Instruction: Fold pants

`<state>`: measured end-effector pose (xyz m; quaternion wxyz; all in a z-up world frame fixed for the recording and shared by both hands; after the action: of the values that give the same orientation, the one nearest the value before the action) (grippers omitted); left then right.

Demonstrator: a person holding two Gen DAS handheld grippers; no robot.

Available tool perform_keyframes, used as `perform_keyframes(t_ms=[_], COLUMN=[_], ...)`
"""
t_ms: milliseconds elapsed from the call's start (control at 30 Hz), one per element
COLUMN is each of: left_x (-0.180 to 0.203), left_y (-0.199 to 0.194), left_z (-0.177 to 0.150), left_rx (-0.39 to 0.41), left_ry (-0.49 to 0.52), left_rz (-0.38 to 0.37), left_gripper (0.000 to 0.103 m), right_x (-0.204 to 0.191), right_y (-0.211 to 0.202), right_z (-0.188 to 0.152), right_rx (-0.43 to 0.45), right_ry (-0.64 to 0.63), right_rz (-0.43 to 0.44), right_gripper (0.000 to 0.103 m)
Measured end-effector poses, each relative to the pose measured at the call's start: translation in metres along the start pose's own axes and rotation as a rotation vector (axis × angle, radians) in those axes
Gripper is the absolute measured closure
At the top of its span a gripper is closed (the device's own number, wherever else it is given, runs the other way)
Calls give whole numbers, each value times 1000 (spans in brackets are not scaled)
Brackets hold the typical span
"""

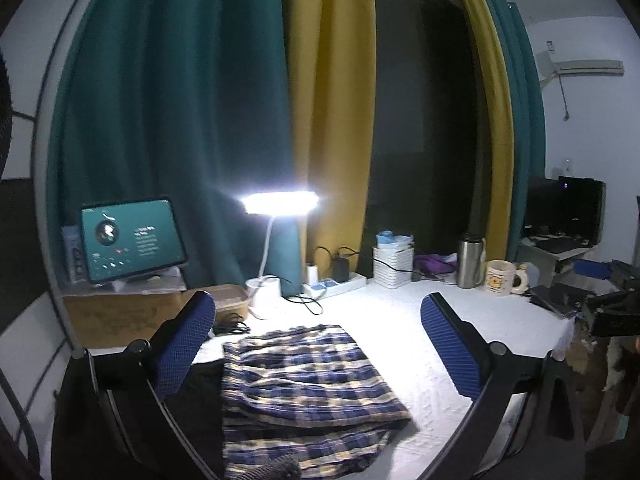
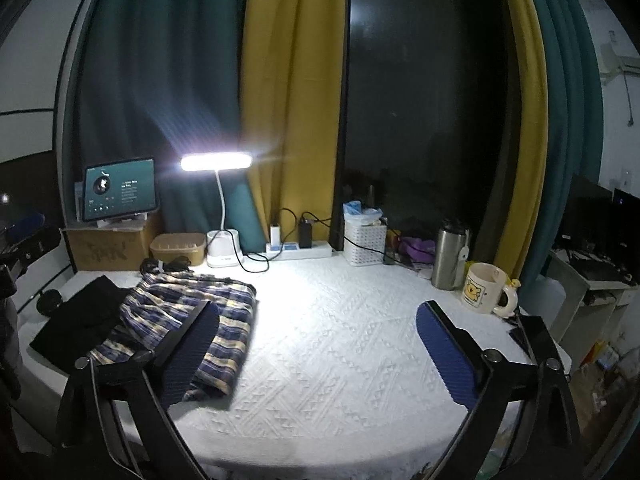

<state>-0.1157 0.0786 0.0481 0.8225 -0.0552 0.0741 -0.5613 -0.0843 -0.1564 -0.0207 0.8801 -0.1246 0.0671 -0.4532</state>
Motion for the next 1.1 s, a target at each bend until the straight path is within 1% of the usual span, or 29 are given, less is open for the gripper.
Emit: perform_keyframes(t_ms=[133,267,367,700,867,1100], left_x=[-7,-15,-20,-24,-25,-19], left_y=[-5,-6,-8,-19,-21,-27], left_z=[2,3,4,14,16,23], left_rx=[24,21,39,89,97,129], left_ry=[1,-13,-25,-60,-64,-72], left_rz=[26,49,64,68,77,62], left_gripper=[1,1,1,1,1,1], right_x=[-5,-10,-14,-23,-25,-19], right_y=[-2,-8,-12,-25,-27,-38], right_z=[6,15,21,35,37,43], right_rx=[18,50,68,115,110,143], right_ry=[11,8,-3,-30,-45,-28], right_rz=[1,-1,-2,-15,-21,-62], right_gripper=[0,0,0,0,0,0])
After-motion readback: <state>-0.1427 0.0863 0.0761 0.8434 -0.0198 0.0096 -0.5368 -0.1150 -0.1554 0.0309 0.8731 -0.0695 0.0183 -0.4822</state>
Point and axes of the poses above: each gripper's, at about its wrist camera, not at the fingertips, and y roughly the way its jaws point, x to its right, z to its top, the point moved 2 cm from there along y, roughly the way its jaws point, and after that the axes turned 15 degrees about z, right-handed, at the moved point
